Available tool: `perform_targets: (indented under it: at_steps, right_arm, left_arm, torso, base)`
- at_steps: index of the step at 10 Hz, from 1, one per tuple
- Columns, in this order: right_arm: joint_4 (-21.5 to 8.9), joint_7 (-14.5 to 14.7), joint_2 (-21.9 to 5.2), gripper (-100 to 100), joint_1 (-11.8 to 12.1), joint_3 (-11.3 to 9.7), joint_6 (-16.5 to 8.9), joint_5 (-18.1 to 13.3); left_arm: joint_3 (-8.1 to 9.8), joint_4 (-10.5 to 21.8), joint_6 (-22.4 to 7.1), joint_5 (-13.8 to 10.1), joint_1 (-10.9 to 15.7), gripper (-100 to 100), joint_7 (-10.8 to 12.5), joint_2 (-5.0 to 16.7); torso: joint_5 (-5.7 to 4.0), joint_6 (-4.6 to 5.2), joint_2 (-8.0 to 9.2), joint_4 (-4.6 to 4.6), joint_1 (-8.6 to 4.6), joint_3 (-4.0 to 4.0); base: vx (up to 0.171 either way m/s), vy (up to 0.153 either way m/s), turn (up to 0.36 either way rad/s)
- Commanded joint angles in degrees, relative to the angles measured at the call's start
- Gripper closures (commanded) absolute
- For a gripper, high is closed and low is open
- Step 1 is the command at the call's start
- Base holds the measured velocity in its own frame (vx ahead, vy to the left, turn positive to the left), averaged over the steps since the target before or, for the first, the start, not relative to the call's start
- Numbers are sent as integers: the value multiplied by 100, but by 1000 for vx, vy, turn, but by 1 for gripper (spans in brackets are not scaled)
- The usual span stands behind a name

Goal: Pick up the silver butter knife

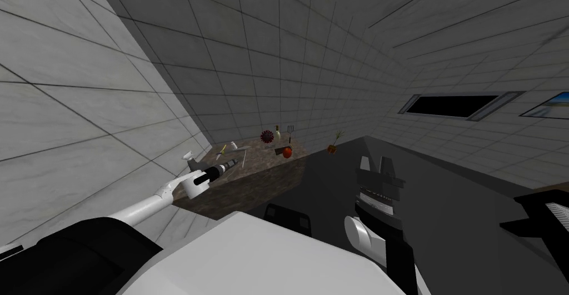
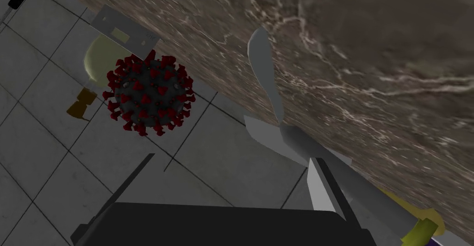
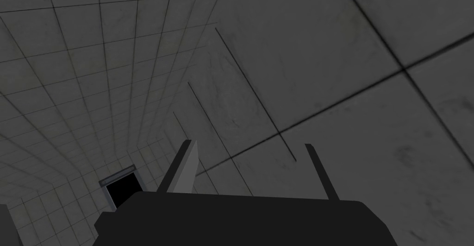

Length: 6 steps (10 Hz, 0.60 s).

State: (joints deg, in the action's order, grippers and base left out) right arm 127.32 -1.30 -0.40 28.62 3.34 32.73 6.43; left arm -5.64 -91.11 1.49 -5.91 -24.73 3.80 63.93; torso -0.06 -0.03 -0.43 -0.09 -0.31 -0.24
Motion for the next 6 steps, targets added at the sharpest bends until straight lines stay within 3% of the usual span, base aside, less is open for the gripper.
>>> perform_targets:
  at_steps: [1,2,4,5,6]
  right_arm:
    - [0,0,0,0,0,0,0,0]
    - [0,0,0,0,0,0,0,0]
    - [0,0,0,0,0,0,0,0]
    - [0,0,0,0,0,0,0,0]
    - [0,0,0,0,0,0,0,0]
  left_arm:
    - [-212,192,-279,-27,14,-100,50,286]
    - [-212,192,-279,-27,14,-100,50,305]
    - [-434,418,-529,-50,-45,-100,97,627]
    - [-434,418,-529,-50,-45,-100,97,627]
    - [-543,522,-648,-63,-77,-100,120,776]
  torso:
    - [0,0,0,0,0,0]
    - [-1,1,-5,-2,-4,-4]
    - [1,-1,9,2,8,5]
    - [1,-1,3,0,1,1]
    - [0,-2,6,1,6,3]
  base:
    - [118,-103,-143]
    - [78,-58,-34]
    - [92,-70,-80]
    - [88,-63,-39]
    - [82,-64,-73]
